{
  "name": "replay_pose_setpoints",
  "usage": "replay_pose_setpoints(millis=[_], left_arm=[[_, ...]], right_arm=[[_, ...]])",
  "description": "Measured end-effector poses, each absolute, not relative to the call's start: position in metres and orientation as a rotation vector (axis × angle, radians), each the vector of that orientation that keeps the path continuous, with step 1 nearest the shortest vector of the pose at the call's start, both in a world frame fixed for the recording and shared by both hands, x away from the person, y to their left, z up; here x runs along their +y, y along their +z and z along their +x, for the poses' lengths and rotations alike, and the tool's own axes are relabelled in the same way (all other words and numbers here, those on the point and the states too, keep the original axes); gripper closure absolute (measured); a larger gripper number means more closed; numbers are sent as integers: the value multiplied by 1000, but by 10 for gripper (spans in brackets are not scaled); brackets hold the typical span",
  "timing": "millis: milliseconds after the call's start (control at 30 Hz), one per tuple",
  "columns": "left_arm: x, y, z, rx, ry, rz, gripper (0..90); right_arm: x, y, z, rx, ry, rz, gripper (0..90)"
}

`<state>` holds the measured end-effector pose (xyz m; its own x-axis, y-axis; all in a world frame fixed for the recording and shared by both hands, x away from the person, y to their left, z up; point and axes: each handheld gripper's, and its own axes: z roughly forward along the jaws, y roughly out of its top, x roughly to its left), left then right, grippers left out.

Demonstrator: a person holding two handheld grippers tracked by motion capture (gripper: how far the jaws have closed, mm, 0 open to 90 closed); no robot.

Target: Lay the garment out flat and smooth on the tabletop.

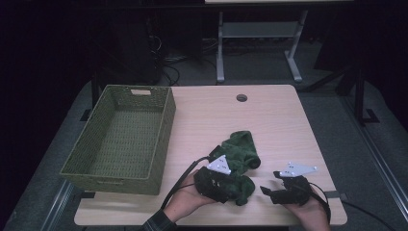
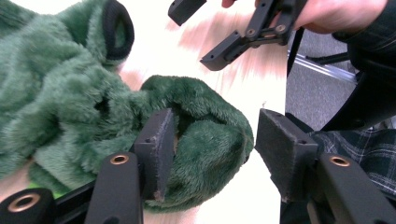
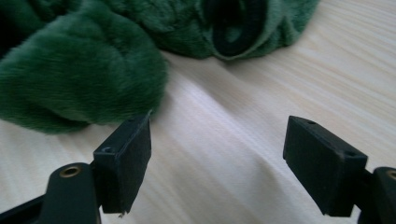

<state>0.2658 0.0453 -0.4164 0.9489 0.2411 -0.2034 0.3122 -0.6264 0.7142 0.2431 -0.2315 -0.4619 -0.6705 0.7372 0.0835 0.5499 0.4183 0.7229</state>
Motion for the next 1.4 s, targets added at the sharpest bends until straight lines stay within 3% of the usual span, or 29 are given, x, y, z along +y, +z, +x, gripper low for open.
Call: replay_pose_setpoints(millis=[133, 200, 300, 700, 1133, 1400], left_arm=[[42, -421, 264, 376, -82, 2302, 552], [43, -422, 263, 380, -70, 2304, 686], [48, -420, 265, 394, -74, 2306, 770], [80, -426, 272, 476, -57, 2296, 770], [81, -433, 277, 484, -50, 2307, 770], [79, -434, 276, 470, -47, 2323, 772]], right_arm=[[-228, -460, 237, 2437, 1120, 1099, 233], [-225, -459, 234, 2443, 1131, 1093, 233], [-222, -457, 228, 2454, 1141, 1077, 233], [-203, -450, 216, 2509, 1206, 993, 252], [-163, -456, 212, 2546, 1154, 948, 243], [-175, -457, 220, 2548, 1182, 973, 680]])
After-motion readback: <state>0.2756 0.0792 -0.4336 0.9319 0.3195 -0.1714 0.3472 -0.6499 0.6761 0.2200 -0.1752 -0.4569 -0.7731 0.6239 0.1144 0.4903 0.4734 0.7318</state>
